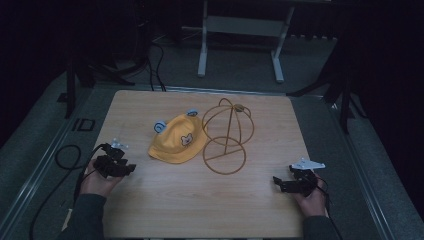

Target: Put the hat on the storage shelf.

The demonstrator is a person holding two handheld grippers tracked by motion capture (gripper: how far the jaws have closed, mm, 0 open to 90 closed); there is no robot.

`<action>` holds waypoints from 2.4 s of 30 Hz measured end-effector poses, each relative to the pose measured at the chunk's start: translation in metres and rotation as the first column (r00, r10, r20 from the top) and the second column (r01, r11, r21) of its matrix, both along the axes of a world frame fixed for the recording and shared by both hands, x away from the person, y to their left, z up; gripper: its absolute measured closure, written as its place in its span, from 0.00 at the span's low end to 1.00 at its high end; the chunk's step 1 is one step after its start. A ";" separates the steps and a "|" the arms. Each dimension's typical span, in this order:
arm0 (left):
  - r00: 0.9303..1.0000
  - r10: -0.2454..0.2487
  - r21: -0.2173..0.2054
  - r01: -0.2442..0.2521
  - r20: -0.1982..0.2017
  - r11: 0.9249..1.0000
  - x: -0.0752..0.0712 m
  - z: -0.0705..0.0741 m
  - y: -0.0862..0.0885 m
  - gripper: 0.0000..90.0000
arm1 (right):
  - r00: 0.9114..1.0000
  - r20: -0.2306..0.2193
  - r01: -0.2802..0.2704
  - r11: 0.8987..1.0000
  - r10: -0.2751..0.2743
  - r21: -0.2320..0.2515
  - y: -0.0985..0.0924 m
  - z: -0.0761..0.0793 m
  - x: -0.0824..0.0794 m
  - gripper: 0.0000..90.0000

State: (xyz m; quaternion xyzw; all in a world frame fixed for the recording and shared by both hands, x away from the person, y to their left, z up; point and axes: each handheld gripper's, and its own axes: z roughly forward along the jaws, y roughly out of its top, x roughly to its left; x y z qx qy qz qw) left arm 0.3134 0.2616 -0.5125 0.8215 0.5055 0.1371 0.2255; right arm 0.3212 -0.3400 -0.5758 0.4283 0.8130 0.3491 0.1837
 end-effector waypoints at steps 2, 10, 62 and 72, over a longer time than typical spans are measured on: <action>1.000 -0.007 -0.004 0.007 -0.002 1.000 0.001 0.002 0.000 0.65 | 1.000 0.000 0.000 1.000 0.000 0.000 0.000 0.000 0.000 0.15; 0.999 -0.036 -0.002 0.036 0.005 0.999 0.004 0.011 -0.003 0.64 | 1.000 0.000 0.000 1.000 0.000 0.000 0.000 0.000 0.000 0.15; 0.981 -0.187 -0.007 0.188 0.043 0.982 0.036 0.057 -0.037 0.59 | 1.000 0.000 0.000 1.000 0.000 0.000 0.000 0.000 0.000 0.15; 0.979 -0.198 -0.029 0.200 0.040 0.979 0.043 0.066 -0.044 0.59 | 1.000 0.003 -0.002 1.000 0.002 -0.001 0.000 0.000 0.000 0.15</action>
